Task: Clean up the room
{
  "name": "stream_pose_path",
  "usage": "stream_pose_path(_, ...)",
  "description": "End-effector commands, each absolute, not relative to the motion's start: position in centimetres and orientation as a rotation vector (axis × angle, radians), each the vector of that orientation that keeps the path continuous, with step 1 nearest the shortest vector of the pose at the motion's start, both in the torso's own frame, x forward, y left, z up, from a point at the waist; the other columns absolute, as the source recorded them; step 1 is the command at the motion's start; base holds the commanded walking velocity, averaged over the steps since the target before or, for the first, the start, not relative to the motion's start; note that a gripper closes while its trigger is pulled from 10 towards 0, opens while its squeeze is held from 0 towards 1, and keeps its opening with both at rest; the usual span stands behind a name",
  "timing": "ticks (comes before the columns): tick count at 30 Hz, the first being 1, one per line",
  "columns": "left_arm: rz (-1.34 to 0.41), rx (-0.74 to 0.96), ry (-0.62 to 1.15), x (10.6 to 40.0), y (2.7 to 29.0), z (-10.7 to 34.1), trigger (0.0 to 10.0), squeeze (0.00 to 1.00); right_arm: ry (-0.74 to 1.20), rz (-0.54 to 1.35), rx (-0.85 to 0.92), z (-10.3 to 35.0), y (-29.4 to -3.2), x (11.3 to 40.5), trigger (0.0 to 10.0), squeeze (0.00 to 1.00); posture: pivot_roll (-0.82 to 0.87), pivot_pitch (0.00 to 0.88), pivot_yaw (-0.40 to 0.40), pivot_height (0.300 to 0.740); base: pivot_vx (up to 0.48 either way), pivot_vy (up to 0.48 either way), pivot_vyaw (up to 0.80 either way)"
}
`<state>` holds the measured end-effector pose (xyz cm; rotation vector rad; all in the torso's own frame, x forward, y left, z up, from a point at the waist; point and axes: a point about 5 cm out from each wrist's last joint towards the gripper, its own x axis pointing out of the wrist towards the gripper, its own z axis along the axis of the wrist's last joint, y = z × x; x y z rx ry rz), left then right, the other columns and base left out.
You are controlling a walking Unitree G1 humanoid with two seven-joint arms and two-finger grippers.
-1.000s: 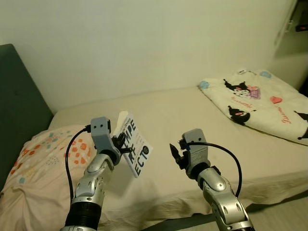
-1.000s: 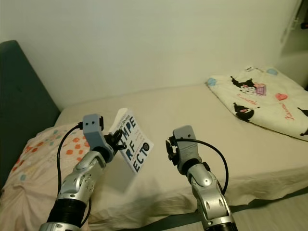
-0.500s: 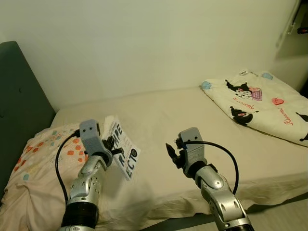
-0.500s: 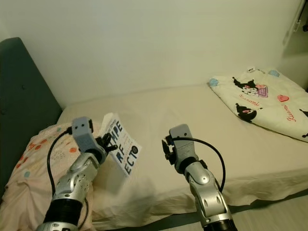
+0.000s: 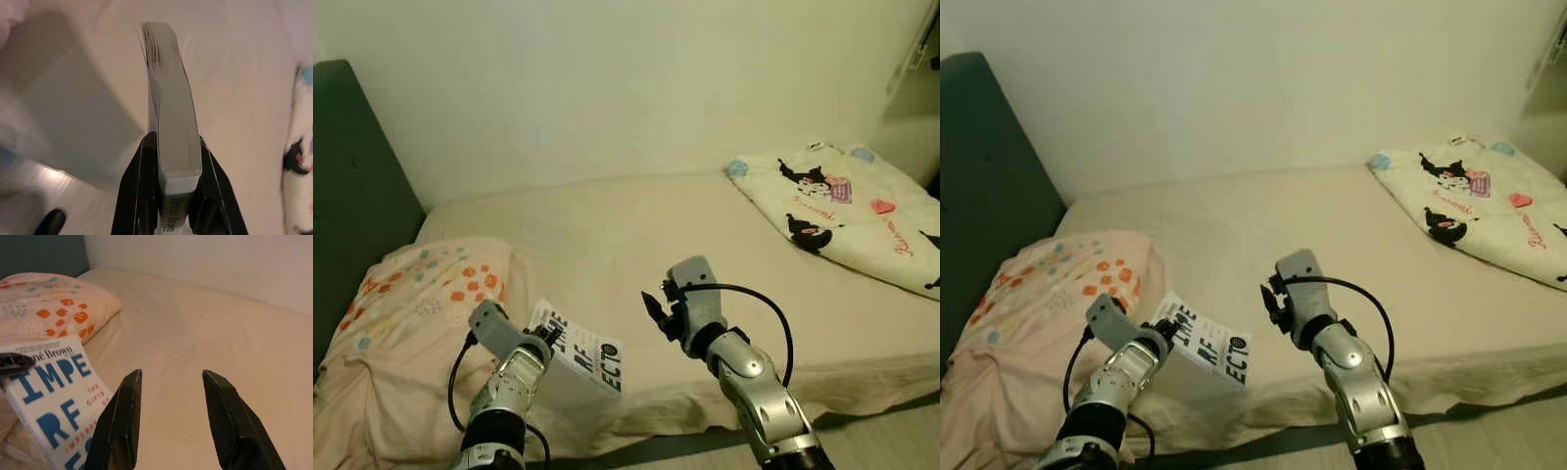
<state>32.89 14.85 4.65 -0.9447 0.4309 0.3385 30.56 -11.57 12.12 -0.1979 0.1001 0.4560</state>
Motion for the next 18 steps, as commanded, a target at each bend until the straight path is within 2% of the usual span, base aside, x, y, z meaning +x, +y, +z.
stream_pose_path(1, 0.348, -0.997, 0.400, 33.2, 14.7, 5.1, 10.0, 0.00, 0.127, 0.465, -0.186, 11.6, -11.6, 30.4, 10.0, 0.00, -0.13, 0.077, 0.005, 0.630, 0.000, 0.000, 0.00)
stream_pose_path(9, 0.334, -1.067, 0.342, 34.0, 14.5, 6.0, 10.0, 0.00, 0.125, 0.473, -0.187, 11.7, -11.6, 30.5, 10.0, 0.00, -0.14, 0.078, 0.004, 0.615, 0.000, 0.000, 0.00)
stream_pose_path(11, 0.332, -1.129, 0.297, 34.4, 14.4, 6.7, 10.0, 0.00, 0.125, 0.482, -0.191, 11.8, -11.5, 30.5, 10.0, 0.00, -0.14, 0.078, -0.002, 0.605, 0.000, 0.000, 0.00)
stream_pose_path(18, 0.338, -1.161, 0.254, 35.2, 15.0, 7.8, 10.0, 0.00, 0.118, 0.504, -0.195, 12.0, -11.3, 30.8, 10.0, 0.00, -0.13, 0.084, -0.007, 0.600, 0.000, 0.000, 0.00)
